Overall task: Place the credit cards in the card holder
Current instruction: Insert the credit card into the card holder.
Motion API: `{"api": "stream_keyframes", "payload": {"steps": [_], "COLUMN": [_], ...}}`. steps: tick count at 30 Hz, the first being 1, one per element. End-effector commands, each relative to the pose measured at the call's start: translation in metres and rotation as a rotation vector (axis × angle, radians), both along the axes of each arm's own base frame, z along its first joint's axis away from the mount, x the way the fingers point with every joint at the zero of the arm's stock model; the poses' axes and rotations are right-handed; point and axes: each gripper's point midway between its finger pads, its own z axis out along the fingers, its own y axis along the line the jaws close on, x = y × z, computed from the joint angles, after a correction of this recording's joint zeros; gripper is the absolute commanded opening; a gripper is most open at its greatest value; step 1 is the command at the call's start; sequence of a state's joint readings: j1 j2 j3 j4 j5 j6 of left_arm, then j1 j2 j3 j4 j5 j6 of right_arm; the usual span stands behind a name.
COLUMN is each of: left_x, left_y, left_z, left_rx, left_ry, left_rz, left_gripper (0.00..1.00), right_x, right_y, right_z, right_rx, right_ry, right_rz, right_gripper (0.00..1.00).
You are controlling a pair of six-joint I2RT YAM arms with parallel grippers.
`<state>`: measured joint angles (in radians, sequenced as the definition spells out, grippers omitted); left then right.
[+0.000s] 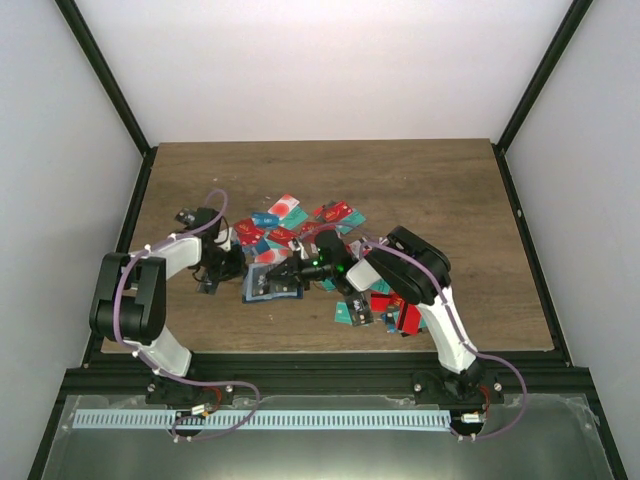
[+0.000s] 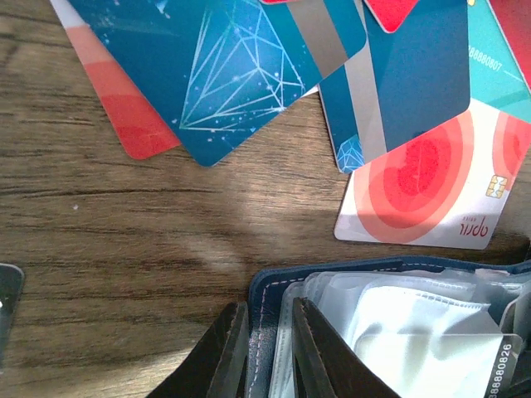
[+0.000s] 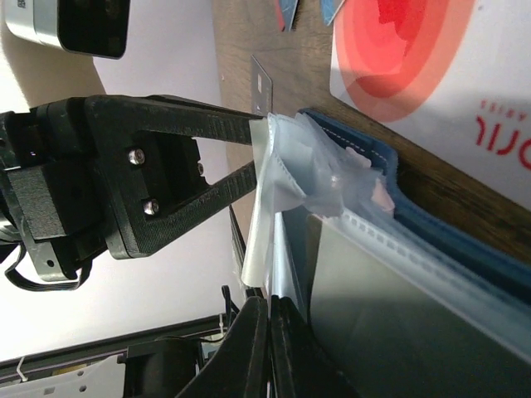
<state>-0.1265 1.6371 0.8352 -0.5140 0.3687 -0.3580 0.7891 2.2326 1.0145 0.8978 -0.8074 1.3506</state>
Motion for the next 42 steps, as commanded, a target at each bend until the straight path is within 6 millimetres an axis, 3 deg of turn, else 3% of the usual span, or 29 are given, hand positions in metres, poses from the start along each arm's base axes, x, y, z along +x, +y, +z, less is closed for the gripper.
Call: {"api": "stream_keyframes", "payload": {"steps": [1, 10, 18, 23, 34, 37, 39, 42], "left_x": [-0.039, -0.032, -0.027, -0.023, -0.03, -0.03, -0.03, -0.027], "left_y": [-0.006, -0.008, -0.006, -0.006, -0.007, -0.004, -0.002, 0.003], "left_z": [-0.028, -0.019, -0.012, -0.009, -0.01, -0.008, -0.006, 0.005], "left_rx": [-0.028, -0.044, -0.037, -0.035, -0.045, -0.03, -0.015, 0.043], "left_ry": [0.158, 0.137, 0.11, 0.092, 0.088, 0.082, 0.079, 0.06], "left_rz": [0.012, 0.035, 0.053, 0.055, 0.057, 0.055, 0.054, 0.042], "left_gripper": [0.18, 0.18, 0.18, 0.18, 0.18, 0.18, 0.18, 0.18], "right_x": [-0.004, -0.007, 0.001, -0.006, -0.014, -0.011, -0.011, -0.011], "right_y": [0.013, 0.01, -0.004, -0.018, -0.028, -0.027, -0.027, -0.024], "right_z": [-0.018, -0.027, -0.015, -0.01, -0.012, -0.009, -0.007, -0.007], "right_rx": [-0.017, -0.166, -0.331, -0.379, -0.465, -0.492, -0.512, -0.535], "right_ry": [-0.026, -0.032, -0.069, -0.063, -0.021, -0.025, -0.017, -0.013], "right_rz": [-0.004, 0.049, 0.087, 0.112, 0.155, 0.164, 0.174, 0.19], "right_gripper": [0.06, 0.11, 0.34, 0.5, 0.61, 0.67, 0.78, 0.81]}}
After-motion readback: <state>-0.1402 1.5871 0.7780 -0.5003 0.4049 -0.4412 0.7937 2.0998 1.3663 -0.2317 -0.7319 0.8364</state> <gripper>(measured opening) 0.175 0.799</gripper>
